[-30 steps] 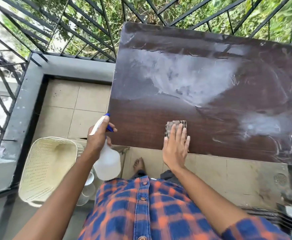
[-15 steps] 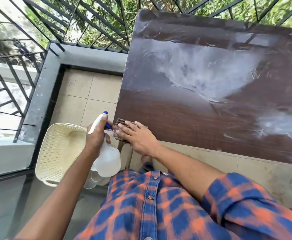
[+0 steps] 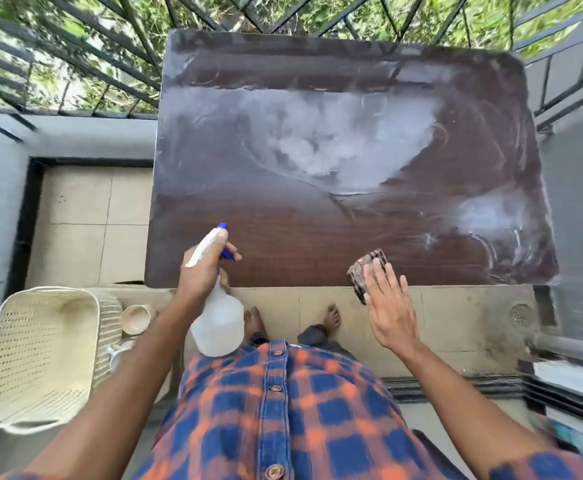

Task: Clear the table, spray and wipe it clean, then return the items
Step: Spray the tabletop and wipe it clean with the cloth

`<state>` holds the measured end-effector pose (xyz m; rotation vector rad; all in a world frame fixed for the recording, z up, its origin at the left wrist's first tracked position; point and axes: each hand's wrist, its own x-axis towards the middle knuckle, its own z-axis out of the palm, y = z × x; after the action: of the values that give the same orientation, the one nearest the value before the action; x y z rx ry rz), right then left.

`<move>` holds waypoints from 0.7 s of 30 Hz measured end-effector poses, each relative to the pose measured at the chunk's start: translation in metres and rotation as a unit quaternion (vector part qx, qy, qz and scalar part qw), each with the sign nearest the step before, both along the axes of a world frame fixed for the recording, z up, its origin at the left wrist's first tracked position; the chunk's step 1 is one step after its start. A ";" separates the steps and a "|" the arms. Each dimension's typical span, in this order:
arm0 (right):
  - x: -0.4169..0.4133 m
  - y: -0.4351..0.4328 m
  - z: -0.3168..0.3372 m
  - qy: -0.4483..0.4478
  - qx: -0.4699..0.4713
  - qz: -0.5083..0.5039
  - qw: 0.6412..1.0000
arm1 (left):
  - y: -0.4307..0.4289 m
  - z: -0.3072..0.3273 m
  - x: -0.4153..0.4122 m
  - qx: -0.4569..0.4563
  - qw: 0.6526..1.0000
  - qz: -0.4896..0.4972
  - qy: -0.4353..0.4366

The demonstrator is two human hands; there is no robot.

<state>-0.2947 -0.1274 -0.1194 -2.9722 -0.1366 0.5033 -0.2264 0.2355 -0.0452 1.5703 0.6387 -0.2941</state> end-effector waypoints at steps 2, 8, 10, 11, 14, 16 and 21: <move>0.005 0.007 0.000 0.000 0.009 -0.003 1.000 | -0.018 0.004 0.007 -0.006 1.000 -0.021 -0.003; 0.045 0.057 -0.003 -0.019 0.030 -0.008 0.999 | -0.055 0.009 0.020 -0.011 0.998 -0.056 -0.007; 0.068 0.067 -0.003 -0.027 0.037 -0.006 0.999 | -0.063 0.009 0.023 -0.007 0.998 -0.065 -0.006; 0.080 0.070 -0.003 -0.027 0.041 -0.013 0.999 | -0.066 0.010 0.023 -0.005 0.998 -0.066 -0.005; 0.112 0.075 -0.003 -0.036 0.044 -0.035 0.998 | -0.075 0.013 0.026 0.007 0.998 -0.059 -0.006; 0.133 0.074 -0.003 -0.034 0.047 -0.045 0.997 | -0.079 0.013 0.027 0.012 0.999 -0.045 -0.003; 0.201 0.065 -0.001 -0.019 0.055 -0.060 0.997 | -0.084 0.015 0.038 0.033 0.999 0.019 0.009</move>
<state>-0.0941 -0.0625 -0.1205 -2.8619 0.0096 0.4122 -0.1887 0.1518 -0.0301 1.6177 0.6975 -0.2601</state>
